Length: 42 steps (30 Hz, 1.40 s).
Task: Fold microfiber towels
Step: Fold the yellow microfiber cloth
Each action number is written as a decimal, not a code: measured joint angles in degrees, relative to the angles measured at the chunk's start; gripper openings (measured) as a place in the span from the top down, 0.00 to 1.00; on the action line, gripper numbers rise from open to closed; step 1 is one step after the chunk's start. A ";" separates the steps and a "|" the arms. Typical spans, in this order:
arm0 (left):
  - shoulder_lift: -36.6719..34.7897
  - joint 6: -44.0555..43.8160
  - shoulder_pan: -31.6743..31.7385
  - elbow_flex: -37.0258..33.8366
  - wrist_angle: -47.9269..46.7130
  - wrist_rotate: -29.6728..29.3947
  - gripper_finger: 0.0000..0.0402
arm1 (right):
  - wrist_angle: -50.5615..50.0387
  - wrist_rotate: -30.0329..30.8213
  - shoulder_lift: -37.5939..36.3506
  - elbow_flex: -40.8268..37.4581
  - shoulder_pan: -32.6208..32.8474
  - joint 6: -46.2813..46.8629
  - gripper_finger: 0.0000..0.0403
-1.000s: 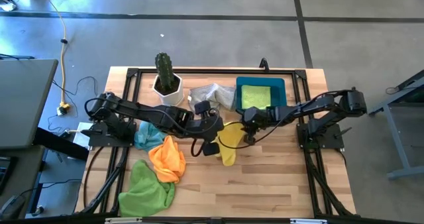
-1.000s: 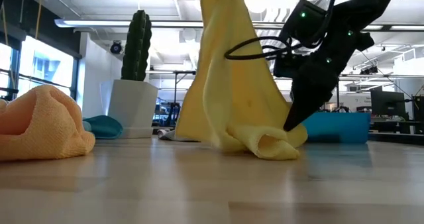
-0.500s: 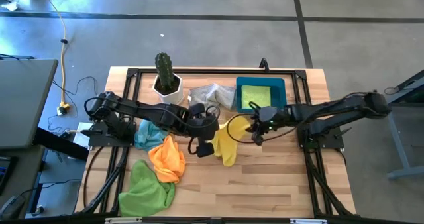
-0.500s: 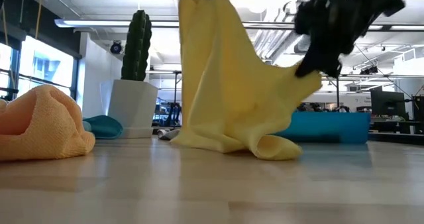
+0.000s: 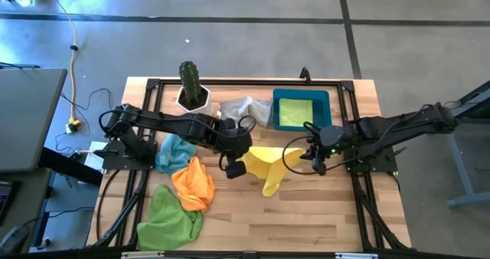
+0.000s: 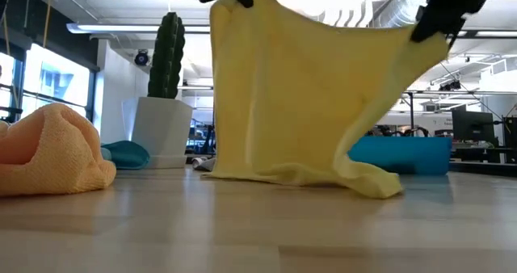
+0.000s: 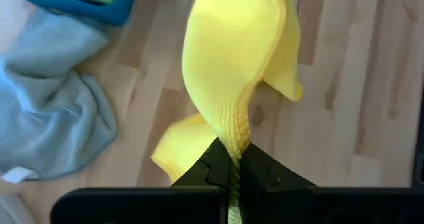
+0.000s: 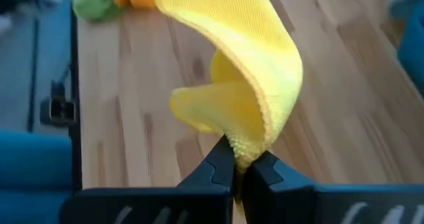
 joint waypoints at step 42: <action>-0.57 10.58 -1.63 9.79 -10.53 -26.53 1.00 | -44.98 21.57 16.19 31.44 1.59 -19.10 1.00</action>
